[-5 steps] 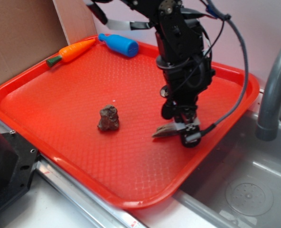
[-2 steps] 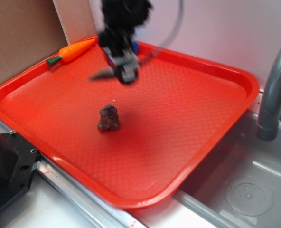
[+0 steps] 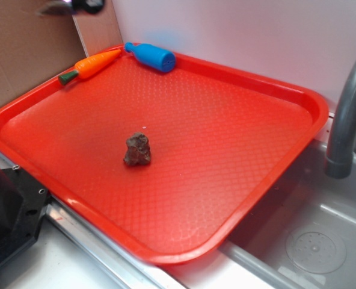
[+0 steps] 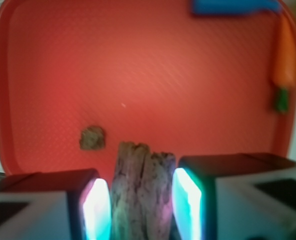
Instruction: Grab the wood chip.
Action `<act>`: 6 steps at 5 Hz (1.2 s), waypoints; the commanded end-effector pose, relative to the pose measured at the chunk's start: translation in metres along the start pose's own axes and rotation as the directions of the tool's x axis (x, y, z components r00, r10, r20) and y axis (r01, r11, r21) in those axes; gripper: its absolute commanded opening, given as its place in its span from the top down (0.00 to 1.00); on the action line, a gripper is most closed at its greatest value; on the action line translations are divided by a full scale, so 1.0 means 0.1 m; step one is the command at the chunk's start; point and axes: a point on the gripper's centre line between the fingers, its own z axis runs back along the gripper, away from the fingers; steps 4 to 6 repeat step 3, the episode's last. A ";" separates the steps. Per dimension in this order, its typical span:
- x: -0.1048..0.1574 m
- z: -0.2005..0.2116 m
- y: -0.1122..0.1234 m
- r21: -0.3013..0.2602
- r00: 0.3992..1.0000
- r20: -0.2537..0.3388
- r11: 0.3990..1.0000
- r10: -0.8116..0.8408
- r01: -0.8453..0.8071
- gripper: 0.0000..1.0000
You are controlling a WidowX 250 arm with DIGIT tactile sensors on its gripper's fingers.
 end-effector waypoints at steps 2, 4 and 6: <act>-0.12 0.20 -0.38 0.238 0.975 0.202 0.971 -0.090 0.040 1.00; -0.20 0.16 -0.46 0.245 0.970 0.206 0.967 -0.127 0.075 1.00; -0.20 0.16 -0.46 0.245 0.970 0.206 0.967 -0.127 0.075 1.00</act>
